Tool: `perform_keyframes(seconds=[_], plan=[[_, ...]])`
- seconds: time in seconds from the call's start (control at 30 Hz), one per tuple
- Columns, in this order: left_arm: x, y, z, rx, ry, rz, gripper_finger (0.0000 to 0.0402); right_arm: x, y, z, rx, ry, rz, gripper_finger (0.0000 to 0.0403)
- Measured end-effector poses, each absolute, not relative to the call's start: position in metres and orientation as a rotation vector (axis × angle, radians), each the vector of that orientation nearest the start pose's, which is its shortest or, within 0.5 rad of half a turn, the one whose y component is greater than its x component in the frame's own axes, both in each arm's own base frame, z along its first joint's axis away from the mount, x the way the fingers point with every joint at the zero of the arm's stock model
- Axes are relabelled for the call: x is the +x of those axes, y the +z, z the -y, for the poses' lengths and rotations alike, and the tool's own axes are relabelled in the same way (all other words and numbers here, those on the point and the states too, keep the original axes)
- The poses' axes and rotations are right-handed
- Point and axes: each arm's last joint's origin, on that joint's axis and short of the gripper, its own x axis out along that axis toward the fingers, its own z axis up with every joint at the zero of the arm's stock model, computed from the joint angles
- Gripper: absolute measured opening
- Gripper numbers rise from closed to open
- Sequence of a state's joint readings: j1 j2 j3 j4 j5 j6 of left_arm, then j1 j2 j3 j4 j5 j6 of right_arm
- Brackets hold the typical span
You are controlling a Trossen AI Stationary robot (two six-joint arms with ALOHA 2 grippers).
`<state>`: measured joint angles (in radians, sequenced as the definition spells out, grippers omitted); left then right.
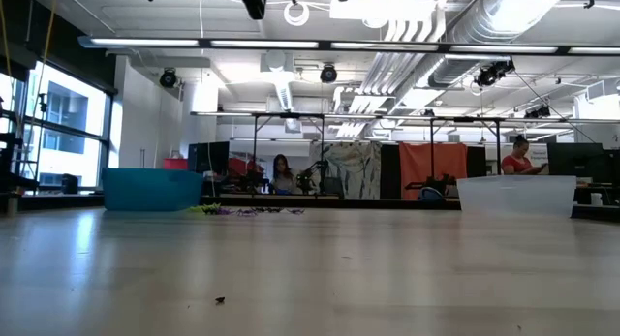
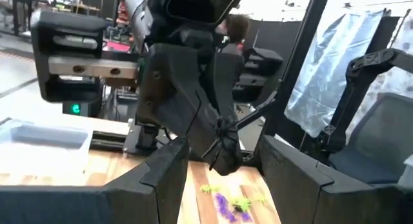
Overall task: Sort Halloween decoration
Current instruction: Put the black spider toy into the orange bin
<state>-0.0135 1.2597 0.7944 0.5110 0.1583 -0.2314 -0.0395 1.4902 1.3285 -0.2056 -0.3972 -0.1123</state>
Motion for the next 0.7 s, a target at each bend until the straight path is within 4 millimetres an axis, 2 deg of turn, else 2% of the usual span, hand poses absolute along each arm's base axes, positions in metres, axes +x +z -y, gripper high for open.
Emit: perform_keyframes(seconds=[0.2, 0.7], plan=[[0.281, 0.3053, 0.0084, -0.191, -0.179, 0.052, 0.0176, 0.3378, 0.3508, 0.0023, -0.026, 0.369, -0.36, 0.0], [0.2826, 0.3035, 0.0079, -0.158, -0.165, 0.051, 0.0103, 0.3385, 0.3499, 0.0036, -0.035, 0.322, -0.368, 0.0]])
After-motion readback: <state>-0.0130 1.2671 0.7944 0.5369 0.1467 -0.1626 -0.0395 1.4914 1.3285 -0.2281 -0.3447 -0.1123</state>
